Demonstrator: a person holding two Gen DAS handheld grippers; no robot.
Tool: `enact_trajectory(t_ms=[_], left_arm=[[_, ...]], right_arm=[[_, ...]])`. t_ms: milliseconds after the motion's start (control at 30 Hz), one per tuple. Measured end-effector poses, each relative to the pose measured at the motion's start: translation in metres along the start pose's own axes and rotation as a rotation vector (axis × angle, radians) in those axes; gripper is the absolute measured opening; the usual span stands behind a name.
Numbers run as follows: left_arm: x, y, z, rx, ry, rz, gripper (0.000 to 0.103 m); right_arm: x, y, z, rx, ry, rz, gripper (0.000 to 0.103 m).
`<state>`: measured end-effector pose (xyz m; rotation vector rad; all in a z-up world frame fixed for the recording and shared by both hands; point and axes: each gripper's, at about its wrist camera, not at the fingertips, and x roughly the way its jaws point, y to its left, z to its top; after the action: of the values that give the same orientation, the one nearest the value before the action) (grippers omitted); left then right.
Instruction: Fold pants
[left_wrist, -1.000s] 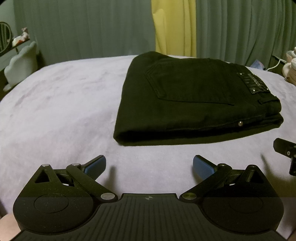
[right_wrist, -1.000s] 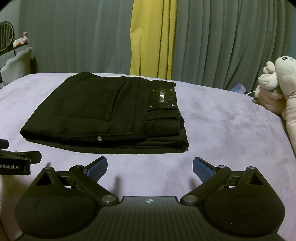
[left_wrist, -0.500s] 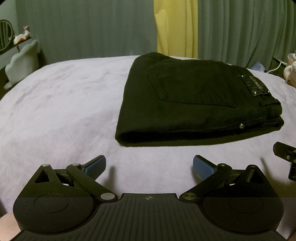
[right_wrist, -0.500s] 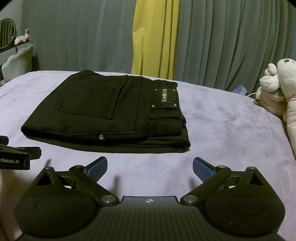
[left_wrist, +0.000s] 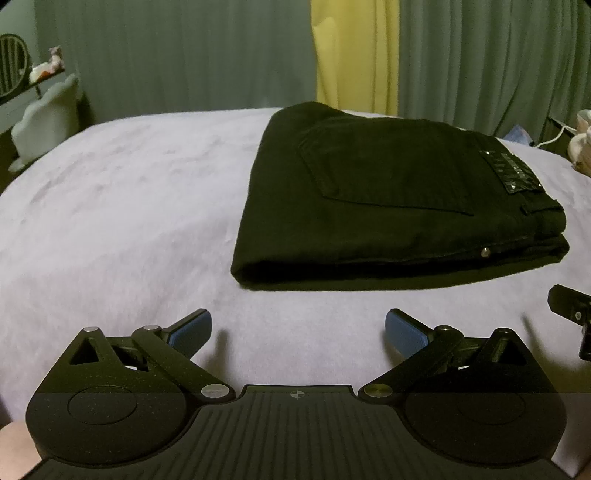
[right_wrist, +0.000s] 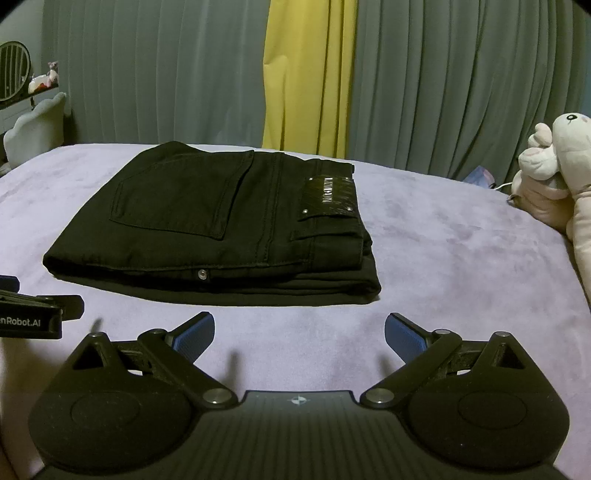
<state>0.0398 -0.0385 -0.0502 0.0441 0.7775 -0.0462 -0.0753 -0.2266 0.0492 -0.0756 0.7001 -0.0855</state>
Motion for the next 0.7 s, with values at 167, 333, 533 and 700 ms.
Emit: enact_trajectory(t_ms=[167, 333, 533, 700], left_arm=[[0.0, 0.0005, -0.0004, 0.001, 0.002, -0.001, 0.103], [0.0006, 0.0019, 0.0001, -0.016, 0.012, -0.026, 0.103], [-0.0009, 0.0033, 0.0002, -0.031, -0.01, -0.03, 0.103], [-0.0022, 0.001, -0.0005, -0.011, -0.03, -0.024, 0.103]], right_arm=[[-0.0001, 0.0005, -0.0004, 0.003, 0.001, 0.001, 0.099], [0.0002, 0.0009, -0.0008, 0.004, 0.004, 0.0, 0.099], [0.0002, 0.0016, -0.0016, 0.0, 0.004, -0.002, 0.099], [0.0006, 0.0011, -0.0021, 0.003, 0.007, -0.004, 0.099]])
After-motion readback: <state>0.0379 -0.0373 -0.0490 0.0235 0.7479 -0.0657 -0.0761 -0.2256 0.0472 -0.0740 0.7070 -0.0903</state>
